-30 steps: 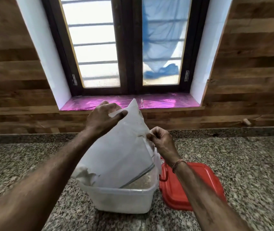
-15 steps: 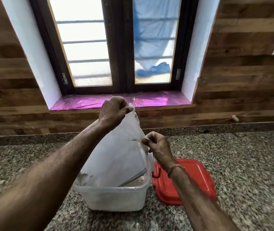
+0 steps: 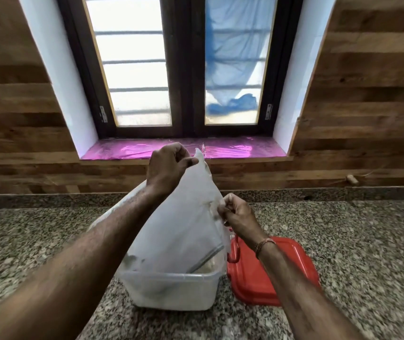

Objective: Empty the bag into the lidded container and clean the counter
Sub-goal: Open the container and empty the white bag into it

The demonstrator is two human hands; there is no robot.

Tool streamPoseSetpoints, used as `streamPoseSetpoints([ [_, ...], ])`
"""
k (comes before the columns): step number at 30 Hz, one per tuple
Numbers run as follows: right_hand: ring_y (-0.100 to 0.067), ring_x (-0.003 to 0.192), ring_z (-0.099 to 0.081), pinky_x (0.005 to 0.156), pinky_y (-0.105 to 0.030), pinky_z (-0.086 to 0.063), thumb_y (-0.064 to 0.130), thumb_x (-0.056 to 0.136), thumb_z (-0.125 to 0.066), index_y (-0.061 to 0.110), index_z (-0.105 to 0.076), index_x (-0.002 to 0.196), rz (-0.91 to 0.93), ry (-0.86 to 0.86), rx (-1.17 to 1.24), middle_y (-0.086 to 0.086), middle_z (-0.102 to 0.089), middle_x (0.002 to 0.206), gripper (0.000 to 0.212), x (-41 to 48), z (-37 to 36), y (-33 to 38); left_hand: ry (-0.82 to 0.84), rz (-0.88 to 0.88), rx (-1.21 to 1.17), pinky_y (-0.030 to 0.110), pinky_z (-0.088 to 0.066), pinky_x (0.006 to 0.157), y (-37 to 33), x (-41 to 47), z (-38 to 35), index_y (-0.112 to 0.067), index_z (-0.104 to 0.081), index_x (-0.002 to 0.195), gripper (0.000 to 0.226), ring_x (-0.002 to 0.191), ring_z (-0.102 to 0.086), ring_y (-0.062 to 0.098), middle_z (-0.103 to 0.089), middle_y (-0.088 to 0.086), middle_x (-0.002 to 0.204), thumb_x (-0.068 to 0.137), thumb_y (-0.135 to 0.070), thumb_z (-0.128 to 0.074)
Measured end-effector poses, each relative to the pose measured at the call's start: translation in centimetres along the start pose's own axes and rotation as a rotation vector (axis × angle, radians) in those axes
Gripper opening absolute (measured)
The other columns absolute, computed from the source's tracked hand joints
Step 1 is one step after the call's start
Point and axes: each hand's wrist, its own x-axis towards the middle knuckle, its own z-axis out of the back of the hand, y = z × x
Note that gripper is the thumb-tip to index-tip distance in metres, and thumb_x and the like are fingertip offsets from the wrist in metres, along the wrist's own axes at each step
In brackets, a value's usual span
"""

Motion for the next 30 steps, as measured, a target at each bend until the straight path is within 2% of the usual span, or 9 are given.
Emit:
streamPoseSetpoints([
  [4,-0.007,0.061,-0.054,0.061,-0.033,-0.048,0.011,0.095,-0.068,0.023,-0.057,0.082,-0.004,0.035,0.078,0.006,-0.063,0.07,0.021,-0.2,-0.2,0.1,0.147,0.11,0.118,0.038,-0.057,0.078,1.8,0.0,1.2,-0.02,-0.072,0.086,0.027,0.084,-0.068,0.018,-0.072,-0.005,0.085,0.08,-0.044,-0.083],
  [6,-0.013,0.067,-0.061,0.067,-0.038,-0.053,0.026,0.088,-0.078,0.024,-0.057,0.088,0.005,-0.084,0.04,0.002,-0.068,0.079,0.021,-0.7,-0.6,0.0,0.116,0.123,0.085,0.037,-0.055,0.075,2.3,0.0,1.7,-0.019,-0.072,0.08,0.025,0.082,-0.069,0.019,-0.072,-0.004,0.08,0.079,-0.041,-0.085],
  [8,-0.016,0.074,-0.062,0.069,-0.031,-0.052,0.048,0.082,-0.082,0.02,-0.057,0.087,0.084,-0.31,-0.173,0.0,-0.066,0.083,0.037,-1.5,-1.1,0.0,0.091,0.113,0.06,0.035,-0.055,0.072,2.2,-0.1,1.8,-0.017,-0.073,0.078,0.024,0.079,-0.069,0.017,-0.072,-0.003,0.077,0.079,-0.038,-0.086],
  [10,-0.014,0.075,-0.064,0.068,-0.031,-0.051,0.063,0.076,-0.079,0.019,-0.064,0.083,0.118,-0.275,-0.323,0.004,-0.067,0.08,0.047,-2.7,-2.1,0.7,0.089,0.105,0.03,0.035,-0.055,0.072,1.9,-0.2,1.7,-0.017,-0.073,0.078,0.023,0.077,-0.068,0.016,-0.072,-0.003,0.077,0.08,-0.036,-0.086],
  [14,-0.02,0.085,-0.071,0.074,-0.034,-0.054,0.052,0.074,-0.086,0.015,-0.075,0.098,-0.042,-0.16,-0.458,0.0,-0.077,0.087,0.045,-2.8,-3.9,1.6,0.098,0.085,-0.016,0.041,-0.059,0.075,2.1,-0.2,1.6,-0.016,-0.075,0.08,0.02,0.08,-0.069,0.019,-0.072,-0.001,0.078,0.082,-0.034,-0.084],
  [18,-0.027,0.086,-0.071,0.069,-0.035,-0.052,0.045,0.076,-0.085,0.021,-0.063,0.071,-0.099,-0.187,-0.539,-0.002,-0.075,0.083,0.033,-2.0,-4.9,2.4,0.092,0.096,-0.049,0.042,-0.059,0.076,2.4,0.0,1.8,-0.016,-0.074,0.079,0.022,0.081,-0.07,0.023,-0.073,0.002,0.078,0.083,-0.035,-0.083],
  [23,-0.024,0.094,-0.067,0.069,-0.034,-0.046,0.035,0.078,-0.085,0.021,-0.067,0.071,0.028,-0.214,-0.71,0.002,-0.075,0.087,0.023,-4.2,-6.7,2.8,-0.042,0.148,-0.019,0.038,-0.058,0.07,3.2,0.5,1.9,-0.018,-0.072,0.073,0.025,0.072,-0.068,0.018,-0.07,-0.005,0.069,0.08,-0.038,-0.085],
  [28,-0.023,0.108,-0.057,0.094,-0.039,-0.036,0.04,0.08,-0.082,0.021,-0.073,0.078,-0.038,-0.156,-0.829,0.0,-0.074,0.092,0.021,-4.7,-6.5,2.7,-0.045,0.2,-0.024,0.038,-0.059,0.071,3.8,0.6,1.3,-0.02,-0.071,0.071,0.027,0.073,-0.069,0.017,-0.071,-0.006,0.07,0.079,-0.042,-0.084],
  [30,-0.022,0.106,-0.058,0.094,-0.038,-0.034,0.045,0.08,-0.081,0.024,-0.067,0.072,-0.092,-0.09,-0.849,-0.002,-0.072,0.093,0.027,-4.7,-6.1,2.6,0.01,0.15,-0.043,0.032,-0.054,0.065,3.6,0.1,1.2,-0.02,-0.072,0.073,0.022,0.07,-0.066,0.013,-0.07,-0.006,0.071,0.081,-0.038,-0.082],
])
